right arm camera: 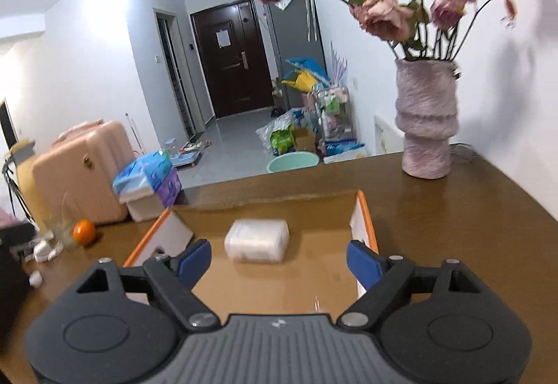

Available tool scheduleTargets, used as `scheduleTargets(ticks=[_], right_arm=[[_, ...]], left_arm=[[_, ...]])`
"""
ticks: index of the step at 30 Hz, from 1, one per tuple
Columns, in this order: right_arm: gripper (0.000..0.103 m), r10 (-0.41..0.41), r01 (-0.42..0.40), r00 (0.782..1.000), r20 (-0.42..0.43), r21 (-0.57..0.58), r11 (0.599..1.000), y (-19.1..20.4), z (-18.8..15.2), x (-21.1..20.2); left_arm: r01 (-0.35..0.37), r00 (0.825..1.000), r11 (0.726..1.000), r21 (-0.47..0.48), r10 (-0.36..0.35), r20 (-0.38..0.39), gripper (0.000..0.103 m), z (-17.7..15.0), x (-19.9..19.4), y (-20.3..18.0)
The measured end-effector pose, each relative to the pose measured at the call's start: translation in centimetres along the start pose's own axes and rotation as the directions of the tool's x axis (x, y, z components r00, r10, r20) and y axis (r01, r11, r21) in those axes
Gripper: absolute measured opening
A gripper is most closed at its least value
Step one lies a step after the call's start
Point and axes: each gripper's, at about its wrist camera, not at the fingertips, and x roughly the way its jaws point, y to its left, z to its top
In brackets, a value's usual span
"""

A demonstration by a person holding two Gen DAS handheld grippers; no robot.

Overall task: Organize rigid objects
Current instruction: 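Open both tools to release the white box inside the red box, then withdraw both tools back toward the loose objects on the table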

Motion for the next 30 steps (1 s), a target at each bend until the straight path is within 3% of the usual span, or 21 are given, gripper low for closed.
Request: scheduleTargets(ticks=[5, 9, 13, 20, 30], right_arm=[[0.09, -0.068, 0.071, 0.995, 0.076, -0.035, 0.997, 2.0, -5.6, -5.3], [0.096, -0.101, 0.104, 0.987, 0.122, -0.013, 0.995, 3.5, -10.4, -9.2], [0.1, -0.148, 0.154, 0.979, 0.143, -0.028, 0.988, 4.9, -15.0, -11.9], [0.1, -0.188, 0.183, 0.975, 0.116, 0.053, 0.982, 5.5, -20.3, -14.2], [0.1, -0.177, 0.18, 0.98, 0.086, -0.024, 0.983, 6.4, -20.1, -13.1]], left_arm=[[0.026, 0.998, 0.999, -0.019, -0.025, 0.059, 0.103, -4.9, -7.3, 1.2], [-0.029, 0.992, 0.999, 0.032, 0.025, 0.121, 0.103, -9.1, -11.6, 0.9], [-0.029, 0.995, 0.999, 0.046, 0.024, 0.099, 0.103, -13.3, -13.8, 0.5], [0.008, 0.999, 1.0, 0.03, -0.007, -0.051, 0.103, -17.9, -13.0, -0.2], [0.031, 0.999, 0.999, 0.036, -0.029, -0.046, 0.103, -17.9, -11.3, -2.9]])
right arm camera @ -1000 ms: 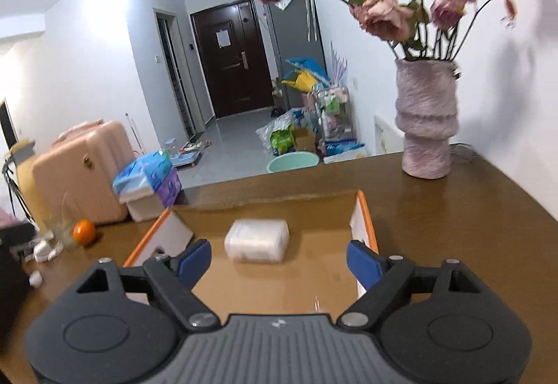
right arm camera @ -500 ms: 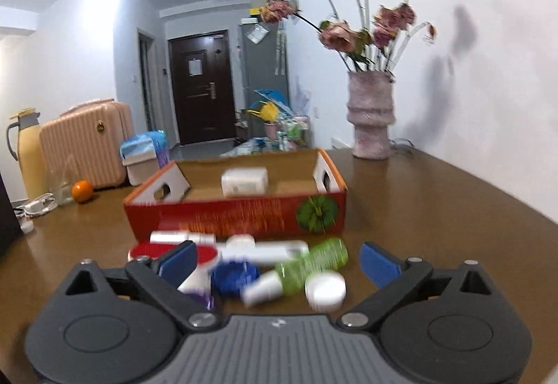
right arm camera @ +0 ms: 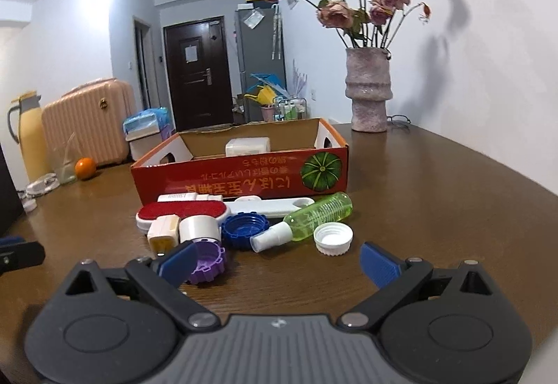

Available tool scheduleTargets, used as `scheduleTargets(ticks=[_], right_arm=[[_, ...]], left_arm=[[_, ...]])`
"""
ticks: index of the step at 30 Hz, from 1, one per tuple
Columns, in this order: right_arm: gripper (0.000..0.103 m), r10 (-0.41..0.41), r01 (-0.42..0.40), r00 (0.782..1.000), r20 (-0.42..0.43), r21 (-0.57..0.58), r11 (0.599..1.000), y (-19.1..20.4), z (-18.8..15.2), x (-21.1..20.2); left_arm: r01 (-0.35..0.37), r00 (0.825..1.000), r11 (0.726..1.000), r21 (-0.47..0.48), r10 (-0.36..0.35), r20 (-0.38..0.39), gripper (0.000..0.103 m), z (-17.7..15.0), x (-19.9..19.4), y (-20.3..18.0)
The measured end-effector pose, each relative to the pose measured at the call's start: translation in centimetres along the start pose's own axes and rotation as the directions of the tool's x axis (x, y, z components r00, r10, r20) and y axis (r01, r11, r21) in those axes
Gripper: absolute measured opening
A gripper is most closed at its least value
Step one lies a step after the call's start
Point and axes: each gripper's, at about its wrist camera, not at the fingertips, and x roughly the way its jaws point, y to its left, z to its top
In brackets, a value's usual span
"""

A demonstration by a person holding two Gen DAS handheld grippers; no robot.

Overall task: Organize rigid objects
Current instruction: 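Withdraw both tools back toward the loose objects on the table, then grasp the purple cap with the left tool while the right tool grasps the white bottle cap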

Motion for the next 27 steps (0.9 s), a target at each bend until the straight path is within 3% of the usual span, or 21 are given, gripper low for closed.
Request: scheduleTargets(ticks=[8, 14, 17, 24, 27], right_arm=[[0.098, -0.022, 0.019, 0.998, -0.057, -0.06, 0.998, -2.4, 0.3, 2.7], [0.096, 0.003, -0.011, 0.996, -0.094, -0.082, 0.997, -5.0, 0.4, 5.6], [0.089, 0.01, -0.021, 0.992, -0.123, -0.083, 0.996, -6.4, 0.9, 7.7], [0.074, 0.118, -0.141, 0.976, -0.182, -0.12, 0.983, -7.1, 1.6, 10.7], [0.071, 0.15, -0.173, 0.97, -0.192, -0.108, 0.979, -7.4, 1.8, 11.4]], left_arm=[[0.036, 0.998, 0.999, -0.006, -0.036, -0.053, 0.103, -0.2, 4.2, -4.6], [-0.07, 0.997, 0.997, -0.009, 0.07, -0.038, 0.103, -0.9, 7.2, -8.2], [-0.108, 0.992, 0.994, -0.025, 0.106, -0.064, 0.102, -1.0, 9.0, -9.7], [-0.189, 0.973, 0.976, -0.113, 0.171, -0.153, 0.071, -1.1, 11.4, -11.3], [-0.203, 0.967, 0.972, -0.121, 0.18, -0.18, 0.069, -1.1, 12.2, -12.1]])
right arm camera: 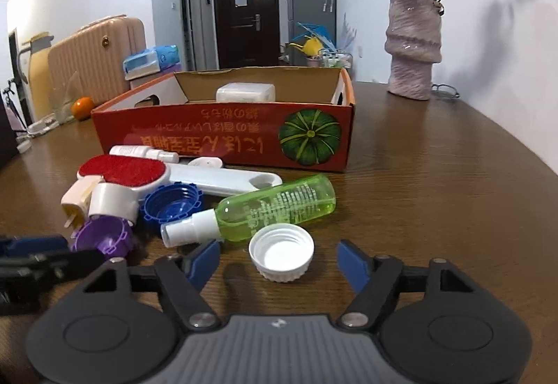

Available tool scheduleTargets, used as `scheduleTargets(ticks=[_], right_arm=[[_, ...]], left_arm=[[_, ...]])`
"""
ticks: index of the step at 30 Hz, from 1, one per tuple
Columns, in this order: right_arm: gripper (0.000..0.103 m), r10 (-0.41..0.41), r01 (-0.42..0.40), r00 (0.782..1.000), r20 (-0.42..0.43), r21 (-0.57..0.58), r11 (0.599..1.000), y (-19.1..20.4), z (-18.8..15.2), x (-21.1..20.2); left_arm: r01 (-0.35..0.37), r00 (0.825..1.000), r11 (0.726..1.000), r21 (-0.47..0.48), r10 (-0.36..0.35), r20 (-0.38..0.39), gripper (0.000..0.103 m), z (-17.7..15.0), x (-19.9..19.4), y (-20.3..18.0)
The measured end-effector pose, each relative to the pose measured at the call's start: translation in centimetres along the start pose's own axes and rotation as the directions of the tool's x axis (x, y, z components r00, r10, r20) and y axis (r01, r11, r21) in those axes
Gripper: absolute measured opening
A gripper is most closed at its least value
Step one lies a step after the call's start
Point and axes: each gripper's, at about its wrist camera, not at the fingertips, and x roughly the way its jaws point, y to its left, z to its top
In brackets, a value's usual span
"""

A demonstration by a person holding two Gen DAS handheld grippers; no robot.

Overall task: Organize rigid objects
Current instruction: 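Grasp the purple cap with the left tool while the right tool grasps the white bottle cap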

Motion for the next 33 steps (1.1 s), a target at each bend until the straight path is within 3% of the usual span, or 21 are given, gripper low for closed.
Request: scheduleTargets(ticks=[3, 6, 9, 12, 17, 25, 33], right_arm=[[0.065, 0.027, -0.027, 1.0, -0.002, 0.019, 0.999, -0.5, 0.3, 0.3], [0.051, 0.043, -0.043, 0.999, -0.008, 0.026, 0.999, -0.8, 0.3, 0.5], [0.05, 0.06, -0.059, 0.998, -0.016, 0.02, 0.998, -0.8, 0.2, 0.5], [0.04, 0.056, -0.056, 0.998, -0.013, 0.031, 0.998, -1.2, 0.0, 0.3], [0.04, 0.061, -0.06, 0.998, -0.012, 0.028, 0.998, -1.1, -0.7, -0.8], [0.04, 0.08, -0.08, 0.997, 0.009, 0.06, 0.995, 0.3, -3.2, -4.5], [0.04, 0.054, -0.058, 0.996, 0.067, 0.052, 0.997, 3.4, -4.4, -9.9]], left_arm=[[-0.026, 1.0, 1.0, 0.018, 0.026, 0.006, 0.069, -0.2, 0.3, -1.0], [-0.052, 0.999, 0.998, 0.02, 0.052, 0.01, 0.069, -0.2, 0.7, -1.6], [-0.072, 0.997, 0.997, 0.009, 0.072, 0.008, 0.068, -0.2, 1.2, -1.8], [-0.088, 0.996, 0.996, 0.001, 0.088, 0.017, 0.055, -0.1, 1.4, -1.9], [-0.062, 0.998, 0.998, 0.033, 0.061, 0.021, 0.055, -0.7, 0.4, -2.3], [-0.021, 0.999, 0.998, 0.06, 0.019, 0.043, 0.055, -2.7, -4.5, -1.8], [-0.01, 0.99, 0.999, 0.042, 0.004, 0.142, 0.055, -3.3, -10.4, 0.5]])
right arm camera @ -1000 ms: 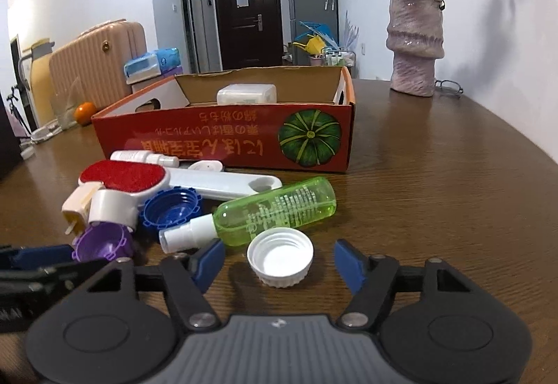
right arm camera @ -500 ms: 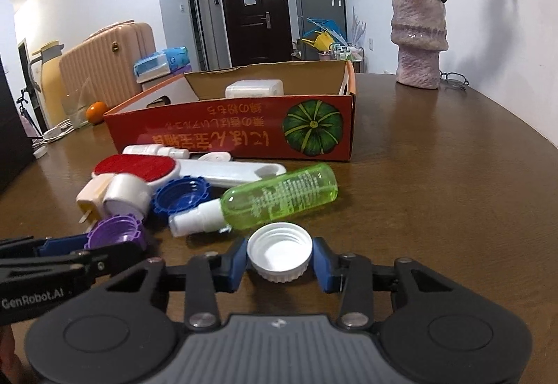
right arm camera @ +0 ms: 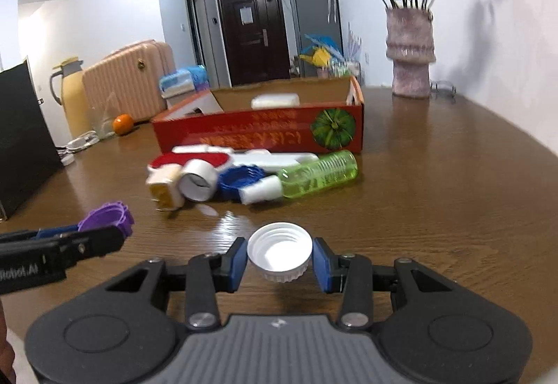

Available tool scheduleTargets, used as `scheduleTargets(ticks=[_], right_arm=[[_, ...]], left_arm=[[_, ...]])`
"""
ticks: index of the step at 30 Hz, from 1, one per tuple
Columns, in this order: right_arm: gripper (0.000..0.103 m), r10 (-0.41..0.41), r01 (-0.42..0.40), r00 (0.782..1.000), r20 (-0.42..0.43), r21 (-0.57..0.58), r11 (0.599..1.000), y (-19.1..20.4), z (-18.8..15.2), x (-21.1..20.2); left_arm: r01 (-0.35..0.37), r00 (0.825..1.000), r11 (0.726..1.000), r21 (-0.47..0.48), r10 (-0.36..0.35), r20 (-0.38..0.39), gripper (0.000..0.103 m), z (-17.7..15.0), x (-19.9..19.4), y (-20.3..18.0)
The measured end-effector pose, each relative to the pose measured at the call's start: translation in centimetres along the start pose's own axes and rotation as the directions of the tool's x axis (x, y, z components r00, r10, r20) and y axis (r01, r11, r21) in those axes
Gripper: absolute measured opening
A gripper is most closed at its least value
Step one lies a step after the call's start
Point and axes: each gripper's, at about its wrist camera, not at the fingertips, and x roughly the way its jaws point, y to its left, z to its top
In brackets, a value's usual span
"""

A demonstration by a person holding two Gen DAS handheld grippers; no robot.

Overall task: Organize rigid objects
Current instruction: 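Carry both caps into the red box and open the left tool over it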

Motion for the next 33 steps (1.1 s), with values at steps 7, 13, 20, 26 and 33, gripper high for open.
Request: scheduleTargets(ticks=[7, 13, 20, 26, 33], right_arm=[[0.04, 0.004, -0.003, 0.994, 0.113, -0.01, 1.0, 3.9, -0.3, -4.3], [0.04, 0.004, 0.0, 0.992, 0.123, -0.034, 0.999, 6.1, -0.3, -5.3], [0.04, -0.011, 0.019, 0.991, 0.132, -0.054, 0.998, 5.6, 1.9, -4.0], [0.04, -0.017, 0.025, 0.986, 0.166, -0.047, 0.999, 3.2, 6.1, -1.2], [0.04, -0.021, 0.036, 0.982, 0.19, -0.075, 0.997, 0.5, 12.2, 4.6]], left_arm=[[-0.013, 0.994, 0.999, 0.035, 0.009, 0.111, 0.055, 0.0, -4.8, 2.2], [-0.008, 0.993, 1.0, -0.002, 0.008, 0.121, 0.055, 0.0, -5.7, 4.3], [0.006, 0.989, 1.0, 0.003, -0.006, 0.145, 0.055, 2.5, -3.0, 5.0], [0.003, 0.981, 0.999, 0.049, -0.012, 0.193, 0.055, 7.5, 1.6, 4.9], [-0.032, 0.975, 0.998, 0.056, 0.019, 0.22, 0.055, 11.9, 7.5, 5.8]])
